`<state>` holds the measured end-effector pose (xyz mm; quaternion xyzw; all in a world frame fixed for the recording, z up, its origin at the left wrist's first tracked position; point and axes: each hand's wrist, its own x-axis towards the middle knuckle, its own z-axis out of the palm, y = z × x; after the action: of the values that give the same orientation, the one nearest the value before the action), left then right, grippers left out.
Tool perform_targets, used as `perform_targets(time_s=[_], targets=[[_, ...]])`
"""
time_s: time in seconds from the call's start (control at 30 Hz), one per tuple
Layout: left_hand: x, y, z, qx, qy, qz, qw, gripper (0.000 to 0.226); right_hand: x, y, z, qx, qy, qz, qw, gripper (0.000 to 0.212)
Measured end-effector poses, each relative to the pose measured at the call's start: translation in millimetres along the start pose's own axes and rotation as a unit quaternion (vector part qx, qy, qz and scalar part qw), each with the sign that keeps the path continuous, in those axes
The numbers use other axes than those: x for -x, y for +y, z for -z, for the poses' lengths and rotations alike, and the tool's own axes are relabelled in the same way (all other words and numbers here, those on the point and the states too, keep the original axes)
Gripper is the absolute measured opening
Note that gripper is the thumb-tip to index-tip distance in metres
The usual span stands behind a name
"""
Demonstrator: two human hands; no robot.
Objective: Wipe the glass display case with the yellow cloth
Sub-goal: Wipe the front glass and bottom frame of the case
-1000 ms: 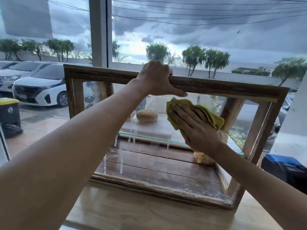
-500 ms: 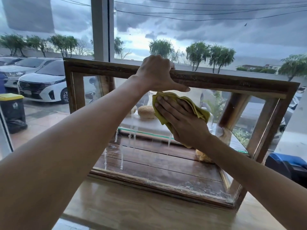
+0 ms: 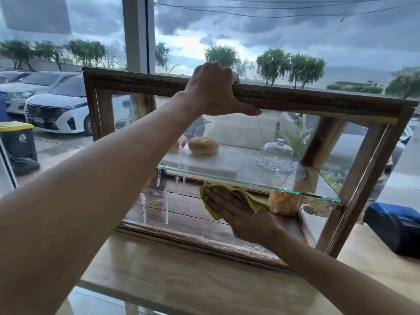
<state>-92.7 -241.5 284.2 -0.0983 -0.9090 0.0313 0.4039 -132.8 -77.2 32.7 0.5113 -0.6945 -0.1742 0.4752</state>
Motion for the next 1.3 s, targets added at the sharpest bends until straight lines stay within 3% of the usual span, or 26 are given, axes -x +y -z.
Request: perform_targets(time_s=[0.3, 0.43, 0.6, 0.7, 0.97, 1.3], targets=[[-1, 0, -1, 0.004, -0.003, -0.004, 1.0, 0.115, 39, -48, -31, -0.053, -0.084, 0.108, 0.989, 0.066], [-2, 1, -2, -0.001, -0.012, -0.003, 1.0, 0.107, 45, -51, -37, -0.069, -0.12, 0.122, 0.983, 0.064], [-5, 13, -6, 0.025, -0.009, -0.004, 1.0, 0.098, 47, -44, -29, -0.045, -0.128, 0.155, 0.979, 0.053], [-4, 13, -6, 0.028, -0.003, 0.003, 1.0, 0.097, 68, -31, -25, -0.03, -0.092, 0.168, 0.981, 0.049], [-2, 15, -4, 0.027, 0.003, 0.014, 1.0, 0.099, 150, 3, -12, -0.036, -0.091, 0.122, 0.988, 0.047], [0, 18, -2, 0.013, -0.004, 0.018, 1.0, 0.104, 194, 18, 7, -0.024, -0.096, 0.094, 0.991, 0.051]])
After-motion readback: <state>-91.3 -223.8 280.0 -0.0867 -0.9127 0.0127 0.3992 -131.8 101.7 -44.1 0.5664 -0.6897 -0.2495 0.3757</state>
